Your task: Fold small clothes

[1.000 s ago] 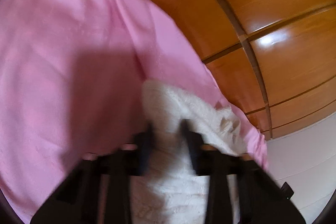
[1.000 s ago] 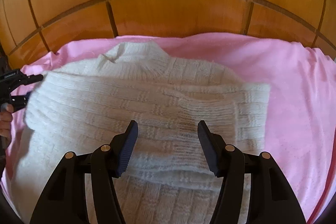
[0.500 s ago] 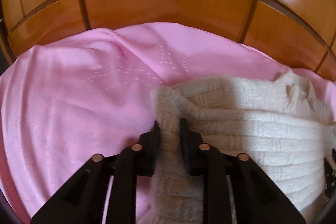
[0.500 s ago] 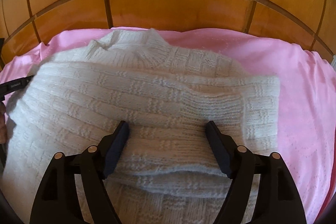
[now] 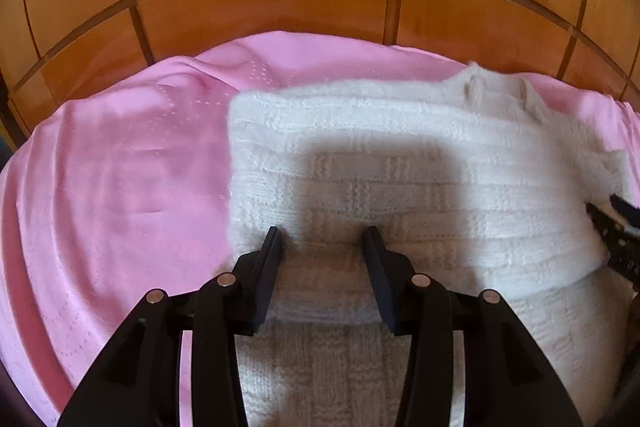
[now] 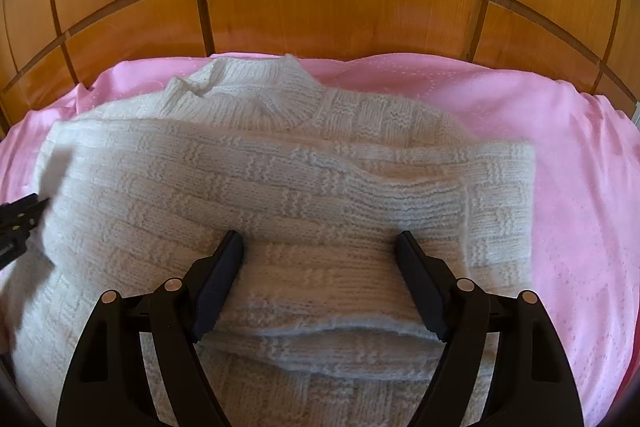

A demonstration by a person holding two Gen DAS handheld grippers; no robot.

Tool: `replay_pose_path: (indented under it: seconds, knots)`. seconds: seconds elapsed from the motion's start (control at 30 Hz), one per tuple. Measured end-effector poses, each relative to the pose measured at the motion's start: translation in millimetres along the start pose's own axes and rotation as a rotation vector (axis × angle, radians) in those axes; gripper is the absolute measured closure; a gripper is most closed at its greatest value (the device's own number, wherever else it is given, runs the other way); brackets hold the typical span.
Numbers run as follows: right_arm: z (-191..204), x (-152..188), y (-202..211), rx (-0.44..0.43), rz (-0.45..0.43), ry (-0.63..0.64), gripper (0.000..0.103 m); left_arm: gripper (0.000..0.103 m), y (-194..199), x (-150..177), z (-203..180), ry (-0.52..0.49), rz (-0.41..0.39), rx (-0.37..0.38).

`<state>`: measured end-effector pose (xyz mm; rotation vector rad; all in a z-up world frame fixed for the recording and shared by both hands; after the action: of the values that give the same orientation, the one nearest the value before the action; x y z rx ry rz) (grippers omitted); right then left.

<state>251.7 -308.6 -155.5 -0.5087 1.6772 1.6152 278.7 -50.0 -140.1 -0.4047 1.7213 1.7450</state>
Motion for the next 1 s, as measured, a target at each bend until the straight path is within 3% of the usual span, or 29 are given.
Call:
replay_pose_path:
  seconds: [0.17, 0.33, 0.47, 0.57, 0.77, 1.0]
  knots:
    - [0, 0, 0, -0.003, -0.002, -0.003, 0.025, 0.061, 32, 1, 6, 0.041, -0.045, 0.009]
    - [1, 0, 1, 0.013, -0.002, 0.004, 0.023, 0.056, 66, 8, 7, 0.07, -0.088, 0.025]
    - [-2, -1, 9, 0.075, 0.001, -0.001, 0.009, 0.054, 87, 16, 6, 0.092, -0.105, 0.041]
    - [-4, 3, 22, 0.064, 0.008, -0.024, 0.009, 0.051, 100, 24, 8, 0.101, -0.111, 0.044]
    - [-16, 25, 53, 0.04, 0.042, -0.044, 0.009, 0.043, 112, 42, 17, 0.114, -0.103, 0.041]
    - [-59, 63, 90, 0.065, 0.09, -0.078, 0.009, 0.042, 117, 78, 29, 0.115, -0.06, 0.055]
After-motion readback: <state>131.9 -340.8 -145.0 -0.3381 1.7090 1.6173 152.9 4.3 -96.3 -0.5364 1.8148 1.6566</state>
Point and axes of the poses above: each gripper's, at about its wrist camera, not at the fingertips, and y roughly against the way its jaws point, z to its left, x to its underside, the point moved 6 cm from there along -y, roughly the way its jaws point, and after that the axes turned 8 degrees about -y, right-handed, at the moved point
